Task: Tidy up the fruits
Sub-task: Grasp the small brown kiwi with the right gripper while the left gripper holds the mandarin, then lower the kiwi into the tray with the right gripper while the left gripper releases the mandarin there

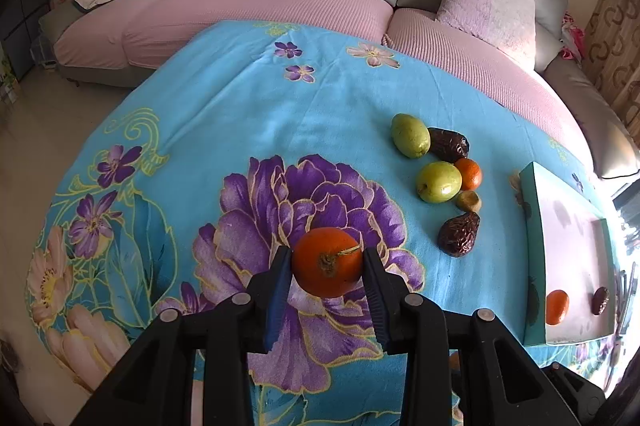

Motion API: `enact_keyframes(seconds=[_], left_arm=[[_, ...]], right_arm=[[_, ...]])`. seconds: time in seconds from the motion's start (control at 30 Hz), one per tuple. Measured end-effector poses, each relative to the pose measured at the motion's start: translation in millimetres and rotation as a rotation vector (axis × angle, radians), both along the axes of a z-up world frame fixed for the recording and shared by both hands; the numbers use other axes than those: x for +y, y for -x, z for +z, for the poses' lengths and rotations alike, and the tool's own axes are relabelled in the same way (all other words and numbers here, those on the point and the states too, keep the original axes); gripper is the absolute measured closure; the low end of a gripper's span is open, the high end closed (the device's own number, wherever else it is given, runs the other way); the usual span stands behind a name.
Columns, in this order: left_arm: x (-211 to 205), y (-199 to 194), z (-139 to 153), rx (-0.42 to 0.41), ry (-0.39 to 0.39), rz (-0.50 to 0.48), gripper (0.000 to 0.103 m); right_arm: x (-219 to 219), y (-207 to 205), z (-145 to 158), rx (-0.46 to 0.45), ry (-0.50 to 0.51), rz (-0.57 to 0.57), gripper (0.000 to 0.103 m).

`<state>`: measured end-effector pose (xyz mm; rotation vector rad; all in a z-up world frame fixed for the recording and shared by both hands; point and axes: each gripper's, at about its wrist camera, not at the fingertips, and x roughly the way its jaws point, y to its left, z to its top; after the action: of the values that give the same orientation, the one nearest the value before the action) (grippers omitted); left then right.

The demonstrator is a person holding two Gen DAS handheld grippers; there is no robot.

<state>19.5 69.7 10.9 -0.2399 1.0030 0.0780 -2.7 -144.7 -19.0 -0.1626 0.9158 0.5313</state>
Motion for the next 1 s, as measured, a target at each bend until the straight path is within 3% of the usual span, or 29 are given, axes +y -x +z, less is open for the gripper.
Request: enact_keyframes(seconds=[0.3,0.57,0.73,1.0], left_arm=[[-24.9,-2.6,4.5,-0.017,0.021,-0.063,0.065],[-84.1,-8.9,13.5,-0.056,0.032,-0.223,0.065],[-129.6,-15.5,21.1,-0.104,0.04,-0.342,0.065],[-183.7,-20.5,17.2,-0.143,0.063,-0.472,0.065]], right_arm=[[-74.1,-28.2,32.8,-0.086,-0.026,-0.262,0.078],[-159.0,-40.9,54.8,-0.165,0.028,-0.528,0.078],[-198.4,-46.9,66.5,-0.211,0.033,-0.635,0.078],[-226.4,-55.9,67.6,-0.207,-0.037,-0.723,0.078]])
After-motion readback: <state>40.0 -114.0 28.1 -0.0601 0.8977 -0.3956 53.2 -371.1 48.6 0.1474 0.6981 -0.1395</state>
